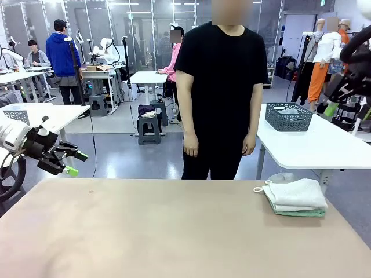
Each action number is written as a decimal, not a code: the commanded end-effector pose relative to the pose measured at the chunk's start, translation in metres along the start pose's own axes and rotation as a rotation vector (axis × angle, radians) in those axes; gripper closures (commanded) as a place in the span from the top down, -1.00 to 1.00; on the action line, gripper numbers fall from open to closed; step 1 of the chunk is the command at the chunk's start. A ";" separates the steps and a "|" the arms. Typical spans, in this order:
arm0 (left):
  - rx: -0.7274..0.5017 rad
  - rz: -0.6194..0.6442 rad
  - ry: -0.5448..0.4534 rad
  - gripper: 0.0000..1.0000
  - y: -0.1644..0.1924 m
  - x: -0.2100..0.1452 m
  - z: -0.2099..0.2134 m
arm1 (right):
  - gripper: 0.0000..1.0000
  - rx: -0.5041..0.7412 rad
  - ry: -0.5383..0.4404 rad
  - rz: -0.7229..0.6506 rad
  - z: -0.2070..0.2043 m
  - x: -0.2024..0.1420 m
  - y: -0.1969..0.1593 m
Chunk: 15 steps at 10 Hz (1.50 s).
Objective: Fold the towels and place them in the basket.
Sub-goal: Stack the folded Towel with hook on the right side of the table.
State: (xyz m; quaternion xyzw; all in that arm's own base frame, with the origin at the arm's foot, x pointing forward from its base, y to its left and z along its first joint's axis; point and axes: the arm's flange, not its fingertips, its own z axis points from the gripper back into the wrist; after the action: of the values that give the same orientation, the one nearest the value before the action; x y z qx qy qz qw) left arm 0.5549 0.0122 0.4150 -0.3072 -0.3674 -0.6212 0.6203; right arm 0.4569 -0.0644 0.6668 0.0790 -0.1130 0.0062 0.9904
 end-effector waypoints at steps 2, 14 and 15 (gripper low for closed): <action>0.002 -0.002 0.000 1.00 0.000 0.001 0.000 | 0.92 -0.014 -0.091 -0.016 -0.007 -0.025 0.005; 0.002 -0.002 0.000 1.00 0.000 0.001 0.000 | 0.92 -0.009 -0.076 0.002 0.006 -0.023 0.005; 0.002 -0.002 0.000 1.00 0.000 0.001 0.000 | 0.92 -0.009 -0.076 0.002 0.006 -0.023 0.005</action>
State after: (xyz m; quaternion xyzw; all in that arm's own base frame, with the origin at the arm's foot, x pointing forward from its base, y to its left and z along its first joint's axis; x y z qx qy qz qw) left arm 0.5549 0.0122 0.4150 -0.3072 -0.3674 -0.6212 0.6203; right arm 0.4337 -0.0613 0.6667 0.0726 -0.1546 0.0056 0.9853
